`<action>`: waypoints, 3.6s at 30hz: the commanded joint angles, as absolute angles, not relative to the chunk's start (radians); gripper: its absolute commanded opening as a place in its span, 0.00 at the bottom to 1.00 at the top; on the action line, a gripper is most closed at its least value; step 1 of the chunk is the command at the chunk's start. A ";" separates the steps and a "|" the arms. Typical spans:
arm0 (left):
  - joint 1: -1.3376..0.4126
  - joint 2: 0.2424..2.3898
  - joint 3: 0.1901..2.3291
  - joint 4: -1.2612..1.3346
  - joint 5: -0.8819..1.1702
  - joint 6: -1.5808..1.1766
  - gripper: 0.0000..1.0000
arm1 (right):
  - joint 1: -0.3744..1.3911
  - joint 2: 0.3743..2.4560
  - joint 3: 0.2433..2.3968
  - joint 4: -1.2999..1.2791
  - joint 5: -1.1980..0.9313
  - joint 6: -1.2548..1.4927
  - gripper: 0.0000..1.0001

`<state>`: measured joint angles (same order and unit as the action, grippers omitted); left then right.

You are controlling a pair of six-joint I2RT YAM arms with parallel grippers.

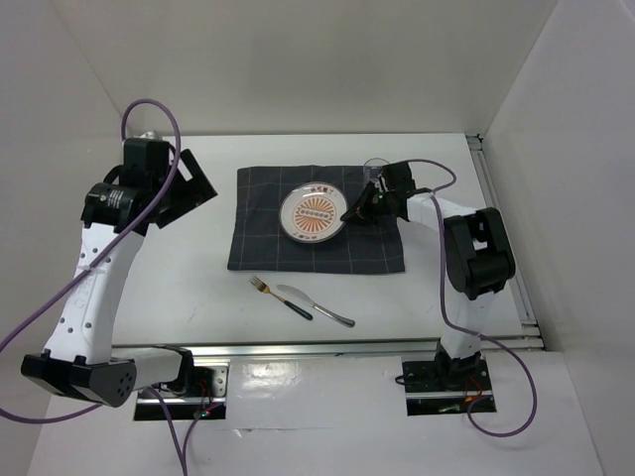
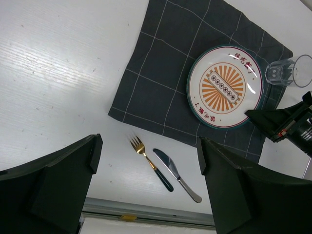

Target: Set the dinner table for one person

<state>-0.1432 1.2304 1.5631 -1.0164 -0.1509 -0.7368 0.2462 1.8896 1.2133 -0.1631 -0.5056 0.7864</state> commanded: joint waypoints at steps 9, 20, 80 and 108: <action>-0.149 1.253 1.546 -0.985 -0.120 -0.729 0.98 | 0.229 1.980 1.238 -0.081 -0.540 0.784 0.19; -0.149 1.253 1.516 -0.985 -0.110 -0.720 0.98 | 0.285 1.893 1.267 -0.205 -0.402 0.753 1.00; -0.839 1.672 0.976 -0.667 -0.124 -1.718 0.42 | 0.630 1.031 1.002 -0.834 0.035 0.643 0.53; -0.905 1.524 0.985 -0.932 -0.182 -1.833 0.00 | 0.630 1.078 1.061 -0.844 0.118 0.575 0.53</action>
